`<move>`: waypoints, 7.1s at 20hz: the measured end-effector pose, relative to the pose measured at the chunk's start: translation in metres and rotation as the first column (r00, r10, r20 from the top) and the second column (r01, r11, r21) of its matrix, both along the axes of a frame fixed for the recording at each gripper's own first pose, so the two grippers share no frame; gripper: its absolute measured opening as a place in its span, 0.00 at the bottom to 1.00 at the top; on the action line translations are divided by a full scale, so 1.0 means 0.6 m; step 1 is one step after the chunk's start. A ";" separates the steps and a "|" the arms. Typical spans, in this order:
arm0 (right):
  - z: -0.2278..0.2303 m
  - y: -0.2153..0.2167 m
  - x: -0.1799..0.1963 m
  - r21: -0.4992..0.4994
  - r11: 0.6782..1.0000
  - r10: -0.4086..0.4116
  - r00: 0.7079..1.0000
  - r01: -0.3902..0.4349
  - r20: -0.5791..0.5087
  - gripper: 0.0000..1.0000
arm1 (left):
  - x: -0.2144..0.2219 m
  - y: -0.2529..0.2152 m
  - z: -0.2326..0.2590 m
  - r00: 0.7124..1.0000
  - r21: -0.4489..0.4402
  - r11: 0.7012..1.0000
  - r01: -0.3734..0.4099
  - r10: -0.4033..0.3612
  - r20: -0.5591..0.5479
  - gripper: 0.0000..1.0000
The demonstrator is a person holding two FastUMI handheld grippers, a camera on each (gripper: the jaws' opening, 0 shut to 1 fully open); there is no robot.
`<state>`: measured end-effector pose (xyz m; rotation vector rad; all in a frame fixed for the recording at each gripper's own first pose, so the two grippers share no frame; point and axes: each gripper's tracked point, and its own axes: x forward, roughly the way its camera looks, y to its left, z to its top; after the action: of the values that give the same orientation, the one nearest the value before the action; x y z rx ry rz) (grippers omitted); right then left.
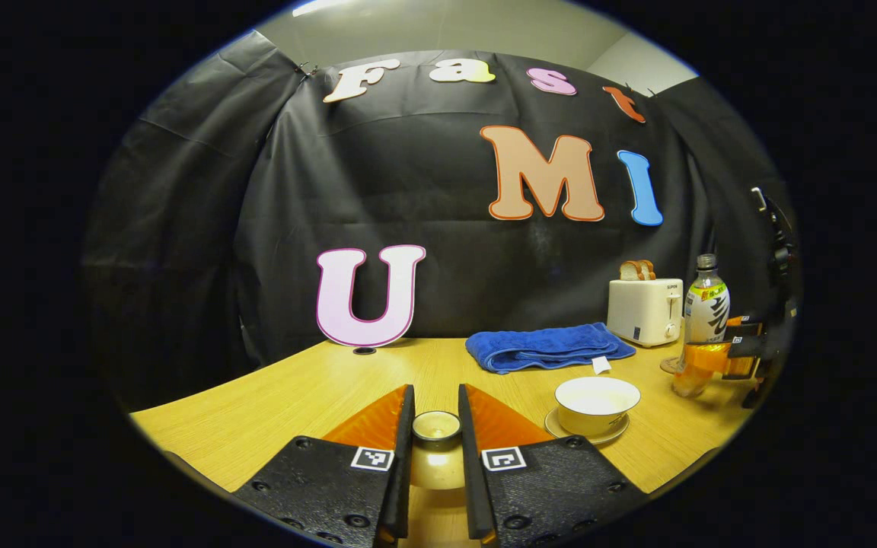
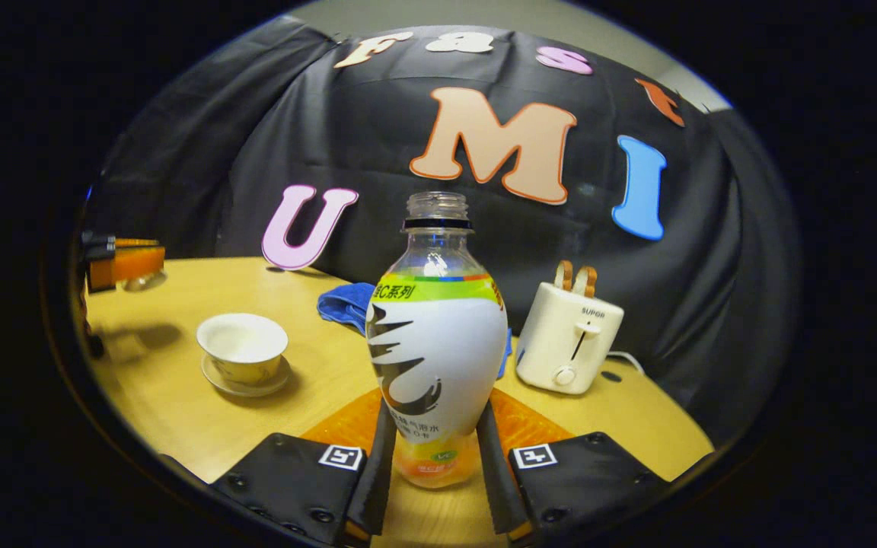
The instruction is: Open the teacup lid with one hand, grasp the water bottle and pour water into the teacup with the other hand; after pouring, place the water bottle on the coaster and then close the teacup lid.
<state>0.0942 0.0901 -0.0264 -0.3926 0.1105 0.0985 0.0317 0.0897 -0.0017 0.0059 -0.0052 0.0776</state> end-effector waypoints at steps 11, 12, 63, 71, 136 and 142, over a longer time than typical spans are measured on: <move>0.030 0.025 0.028 -0.750 0.661 0.126 0.982 0.022 0.140 0.55 | 0.000 0.000 -0.001 1.000 -0.002 1.000 0.001 -0.001 -0.002 0.27; 0.026 0.035 0.033 -0.788 0.616 0.138 0.982 0.020 0.133 0.56 | 0.000 0.000 0.000 1.000 -0.002 1.000 0.001 -0.001 -0.002 0.27; -0.026 0.084 0.017 -0.840 0.530 0.166 0.986 -0.113 -0.028 0.56 | 0.001 0.001 -0.002 1.000 -0.005 1.000 0.006 -0.006 -0.006 0.27; -0.004 0.051 0.010 -0.383 0.913 0.098 0.988 -0.136 -0.117 0.54 | 0.001 0.000 -0.001 1.000 -0.005 1.000 0.006 -0.006 -0.005 0.27; 0.024 -0.180 -0.063 0.364 0.931 -0.067 0.995 0.034 0.078 0.93 | 0.090 -0.130 -0.003 0.955 -0.003 0.955 0.297 -0.297 0.003 0.27; 0.024 -0.188 -0.084 0.364 0.931 -0.071 0.994 0.038 0.077 0.97 | 0.109 -0.202 -0.004 0.903 -0.010 0.903 0.429 -0.429 0.004 0.27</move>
<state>0.0437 -0.0226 -0.0121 -0.0234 0.0134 0.0443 0.0973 -0.0316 -0.0039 -0.0058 -0.0081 -0.3657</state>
